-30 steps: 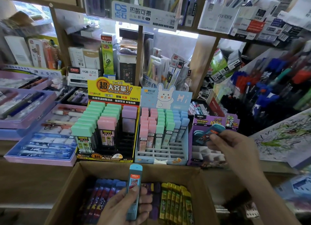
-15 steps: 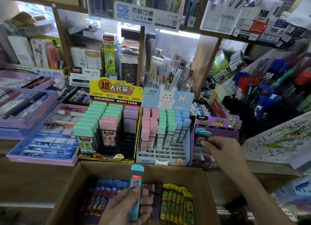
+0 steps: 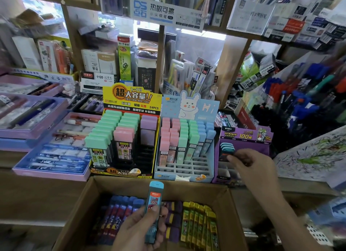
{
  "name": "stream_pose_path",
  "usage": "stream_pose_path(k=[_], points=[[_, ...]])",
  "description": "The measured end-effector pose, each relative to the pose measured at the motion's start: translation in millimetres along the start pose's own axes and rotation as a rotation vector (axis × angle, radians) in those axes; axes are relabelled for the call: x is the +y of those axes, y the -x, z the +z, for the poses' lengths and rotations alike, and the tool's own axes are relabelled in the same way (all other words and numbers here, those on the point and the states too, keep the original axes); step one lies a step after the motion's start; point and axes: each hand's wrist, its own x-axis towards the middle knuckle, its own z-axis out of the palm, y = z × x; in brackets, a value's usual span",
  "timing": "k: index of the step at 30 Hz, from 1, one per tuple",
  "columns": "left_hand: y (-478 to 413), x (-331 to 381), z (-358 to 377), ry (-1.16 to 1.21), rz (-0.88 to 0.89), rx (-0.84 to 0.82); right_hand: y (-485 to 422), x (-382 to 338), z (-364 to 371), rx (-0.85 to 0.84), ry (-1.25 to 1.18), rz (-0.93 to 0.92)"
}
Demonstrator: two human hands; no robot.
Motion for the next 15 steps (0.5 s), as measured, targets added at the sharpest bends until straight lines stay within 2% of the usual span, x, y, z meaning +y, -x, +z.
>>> stream_pose_path(k=[3,5,7,12,15], points=[[-6.0,-1.9,4.4,0.146,-0.097,0.058,15.0,-11.8,-8.4,0.072,-0.084,0.011],[-8.0,-8.1,1.0,0.169,-0.098,0.043,30.1,-25.9,-8.8,0.047,-0.171,-0.001],[-6.8,-8.8,1.5,0.149,-0.09,0.023,47.1,-40.7,-1.4,-0.062,-0.239,0.023],[-5.2,-7.6,2.0,0.049,-0.063,-0.023,83.1,-69.0,30.1,-0.504,-0.372,0.167],[-4.2,-6.7,3.1,0.007,-0.057,-0.03,93.0,-76.6,44.1,-0.643,-0.486,0.239]])
